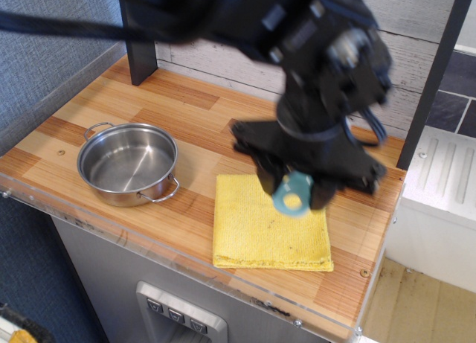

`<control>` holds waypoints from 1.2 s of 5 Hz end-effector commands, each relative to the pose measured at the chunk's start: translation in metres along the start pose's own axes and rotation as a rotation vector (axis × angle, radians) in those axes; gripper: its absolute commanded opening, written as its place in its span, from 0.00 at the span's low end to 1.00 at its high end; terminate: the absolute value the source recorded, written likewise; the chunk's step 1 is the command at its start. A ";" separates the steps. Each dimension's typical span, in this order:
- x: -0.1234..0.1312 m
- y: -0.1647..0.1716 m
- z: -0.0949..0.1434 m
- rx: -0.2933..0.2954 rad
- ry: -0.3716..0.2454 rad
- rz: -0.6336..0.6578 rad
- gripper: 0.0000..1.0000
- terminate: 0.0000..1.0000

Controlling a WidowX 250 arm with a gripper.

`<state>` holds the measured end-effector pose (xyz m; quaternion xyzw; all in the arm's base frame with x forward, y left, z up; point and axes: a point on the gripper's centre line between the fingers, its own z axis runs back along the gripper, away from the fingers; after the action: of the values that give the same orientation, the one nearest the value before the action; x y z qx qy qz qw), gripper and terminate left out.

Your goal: Place the brush behind the cloth.

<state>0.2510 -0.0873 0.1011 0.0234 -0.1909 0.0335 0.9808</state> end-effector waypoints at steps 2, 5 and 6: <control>0.063 0.088 -0.001 0.084 -0.048 0.226 0.00 0.00; 0.076 0.116 -0.072 0.146 0.040 0.396 0.00 0.00; 0.072 0.112 -0.091 0.145 0.071 0.418 0.00 0.00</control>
<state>0.3456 0.0290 0.0278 0.0579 -0.1279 0.2458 0.9591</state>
